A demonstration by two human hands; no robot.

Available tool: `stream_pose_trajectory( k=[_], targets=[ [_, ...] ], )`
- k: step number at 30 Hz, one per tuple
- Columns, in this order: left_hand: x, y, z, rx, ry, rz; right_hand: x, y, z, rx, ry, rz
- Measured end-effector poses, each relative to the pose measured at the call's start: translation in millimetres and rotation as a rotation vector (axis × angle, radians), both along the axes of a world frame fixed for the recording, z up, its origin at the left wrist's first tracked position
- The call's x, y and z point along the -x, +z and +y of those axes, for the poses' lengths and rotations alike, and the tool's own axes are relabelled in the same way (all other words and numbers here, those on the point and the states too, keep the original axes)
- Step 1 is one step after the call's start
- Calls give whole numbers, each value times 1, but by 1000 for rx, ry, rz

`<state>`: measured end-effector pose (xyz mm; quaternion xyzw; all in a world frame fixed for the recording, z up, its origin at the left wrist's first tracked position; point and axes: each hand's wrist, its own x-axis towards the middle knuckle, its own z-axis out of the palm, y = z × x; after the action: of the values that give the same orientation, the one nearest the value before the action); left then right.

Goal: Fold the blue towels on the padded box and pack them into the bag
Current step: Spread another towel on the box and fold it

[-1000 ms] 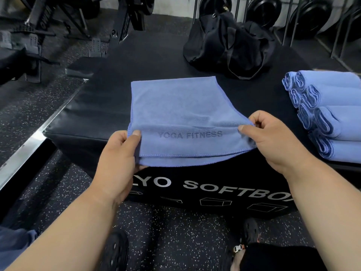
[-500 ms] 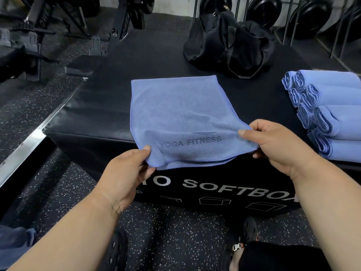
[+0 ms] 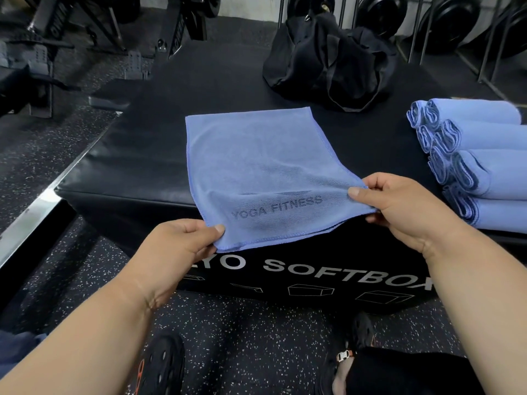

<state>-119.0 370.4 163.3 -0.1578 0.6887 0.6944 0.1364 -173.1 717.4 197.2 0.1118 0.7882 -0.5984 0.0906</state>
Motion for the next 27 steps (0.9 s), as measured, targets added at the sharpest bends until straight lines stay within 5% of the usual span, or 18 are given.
stream_pose_trajectory(
  k=[20, 27],
  targets=[
    [-1, -7, -26, 300, -357, 42, 2, -3, 2, -17, -49, -13],
    [1, -9, -28, 183, -167, -69, 3, -3, 2, -33, -46, -16]
  ],
)
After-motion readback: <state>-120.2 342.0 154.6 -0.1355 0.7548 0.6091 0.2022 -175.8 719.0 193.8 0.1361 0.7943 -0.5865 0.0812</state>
